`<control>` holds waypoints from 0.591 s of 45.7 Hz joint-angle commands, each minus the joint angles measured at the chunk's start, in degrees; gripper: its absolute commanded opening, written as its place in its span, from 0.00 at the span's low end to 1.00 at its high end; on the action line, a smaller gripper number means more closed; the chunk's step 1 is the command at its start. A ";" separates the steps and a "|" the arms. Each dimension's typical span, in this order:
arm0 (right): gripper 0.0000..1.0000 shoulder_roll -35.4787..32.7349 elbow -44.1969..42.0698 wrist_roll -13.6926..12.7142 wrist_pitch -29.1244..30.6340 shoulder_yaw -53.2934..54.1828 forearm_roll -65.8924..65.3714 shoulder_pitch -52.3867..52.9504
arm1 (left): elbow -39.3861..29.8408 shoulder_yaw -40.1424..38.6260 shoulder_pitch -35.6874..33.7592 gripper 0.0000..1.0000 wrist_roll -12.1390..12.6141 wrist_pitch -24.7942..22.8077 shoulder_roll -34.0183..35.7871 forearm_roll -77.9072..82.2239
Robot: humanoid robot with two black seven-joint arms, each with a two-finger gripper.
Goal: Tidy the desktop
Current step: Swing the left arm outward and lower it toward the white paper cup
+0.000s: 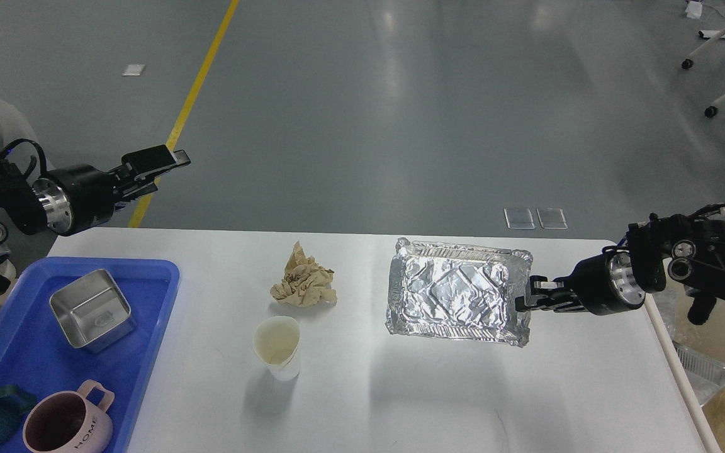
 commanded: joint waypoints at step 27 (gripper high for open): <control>0.00 1.22 -0.09 -0.43 4.05 -2.59 -2.81 1.11 | -17.76 3.91 -8.11 0.94 -3.70 -14.19 20.38 15.68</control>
